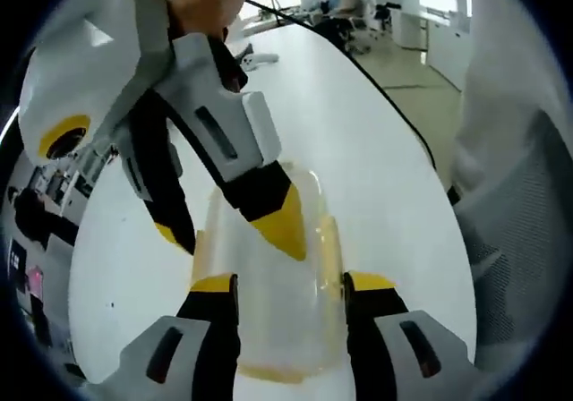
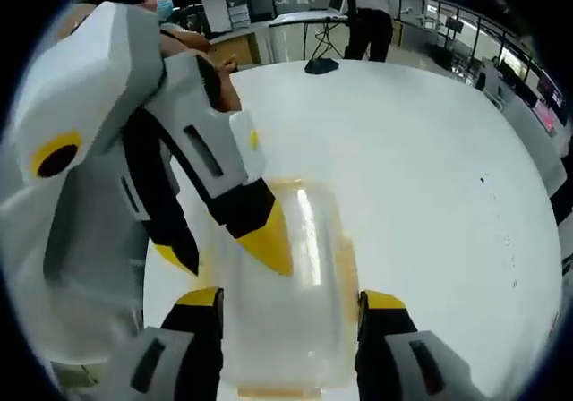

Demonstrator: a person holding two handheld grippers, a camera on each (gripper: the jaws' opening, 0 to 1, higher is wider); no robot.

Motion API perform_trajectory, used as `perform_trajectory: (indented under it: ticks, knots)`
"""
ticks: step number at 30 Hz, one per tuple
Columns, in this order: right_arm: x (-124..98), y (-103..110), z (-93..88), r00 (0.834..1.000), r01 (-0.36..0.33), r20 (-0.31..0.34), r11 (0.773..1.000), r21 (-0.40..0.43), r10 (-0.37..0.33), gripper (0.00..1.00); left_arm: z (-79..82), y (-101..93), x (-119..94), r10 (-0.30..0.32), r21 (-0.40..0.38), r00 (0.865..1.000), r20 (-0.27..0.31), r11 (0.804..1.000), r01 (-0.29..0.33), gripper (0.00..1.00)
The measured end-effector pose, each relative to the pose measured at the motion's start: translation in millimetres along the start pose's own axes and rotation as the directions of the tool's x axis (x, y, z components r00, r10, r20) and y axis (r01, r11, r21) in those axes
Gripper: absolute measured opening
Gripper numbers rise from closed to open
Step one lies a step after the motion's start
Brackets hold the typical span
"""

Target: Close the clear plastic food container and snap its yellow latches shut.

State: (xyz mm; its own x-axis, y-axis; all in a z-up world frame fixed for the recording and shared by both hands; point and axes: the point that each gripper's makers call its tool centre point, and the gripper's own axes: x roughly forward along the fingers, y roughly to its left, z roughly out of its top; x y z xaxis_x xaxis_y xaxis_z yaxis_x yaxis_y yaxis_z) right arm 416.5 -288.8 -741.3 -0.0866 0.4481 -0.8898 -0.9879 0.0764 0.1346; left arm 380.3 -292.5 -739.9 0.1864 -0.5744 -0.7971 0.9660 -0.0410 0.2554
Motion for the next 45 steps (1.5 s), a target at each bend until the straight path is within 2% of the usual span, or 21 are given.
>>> perform_trajectory:
  ticks: [6, 10, 11, 15, 20, 21, 24, 26, 28, 31, 40, 45]
  knots:
    - [0.4, 0.3, -0.6, 0.999, -0.019, -0.030, 1.000, -0.004, 0.019, 0.58, 0.1, 0.7, 1.6, 0.023, 0.033, 1.000, -0.004, 0.999, -0.023, 0.48]
    - [2.1, 2.5, -1.1, 0.997, -0.039, -0.073, 0.999, 0.002, 0.039, 0.57, 0.5, -0.8, 2.6, 0.035, 0.051, 0.999, -0.020, 0.998, -0.034, 0.47]
    - [4.0, 4.4, -3.8, 0.994, -0.060, -0.090, 0.998, 0.008, 0.060, 0.57, 0.9, -2.4, 2.5, 0.033, 0.076, 0.999, -0.028, 0.997, -0.031, 0.47]
    - [4.5, 5.2, -3.9, 0.991, -0.070, -0.116, 0.998, 0.005, 0.070, 0.57, -0.4, -0.9, 3.0, 0.048, 0.055, 0.998, -0.038, 0.997, -0.046, 0.46]
    - [5.2, 5.6, -5.8, 0.990, -0.079, -0.112, 0.997, 0.014, 0.080, 0.56, -1.3, -3.6, 6.7, 0.074, 0.055, 0.996, -0.059, 0.996, -0.071, 0.44]
    - [5.9, 5.5, -5.6, 0.990, -0.086, -0.114, 0.996, 0.017, 0.087, 0.56, -1.1, -2.6, 4.6, 0.108, 0.079, 0.992, -0.063, 0.992, -0.102, 0.43]
    - [8.1, 4.8, -4.0, 0.985, -0.106, -0.134, 0.994, 0.024, 0.109, 0.56, -3.4, -1.0, 5.4, 0.097, 0.057, 0.994, -0.051, 0.994, -0.094, 0.43]
    - [8.0, 4.9, -5.2, 0.977, -0.130, -0.167, 0.991, 0.027, 0.132, 0.55, -3.8, -0.9, 5.7, 0.094, 0.085, 0.994, -0.056, 0.992, -0.089, 0.44]
    - [9.6, 3.8, -4.2, 0.971, -0.157, -0.176, 0.987, 0.045, 0.162, 0.53, -4.5, -1.9, 6.0, 0.109, 0.098, 0.992, -0.064, 0.990, -0.102, 0.44]
    - [9.0, 3.4, -3.1, 0.965, -0.171, -0.197, 0.985, 0.031, 0.174, 0.53, -5.1, -0.5, 6.5, 0.119, 0.079, 0.992, -0.047, 0.990, -0.115, 0.43]
    - [6.7, 3.0, -3.5, 0.970, -0.155, -0.184, 0.988, 0.023, 0.157, 0.54, -3.8, 0.6, 4.5, 0.114, 0.087, 0.992, -0.052, 0.990, -0.110, 0.44]
    - [2.3, 4.4, -4.6, 0.983, -0.141, -0.117, 0.990, 0.011, 0.142, 0.55, -0.5, -0.2, 4.8, 0.120, 0.100, 0.991, -0.053, 0.988, -0.114, 0.45]
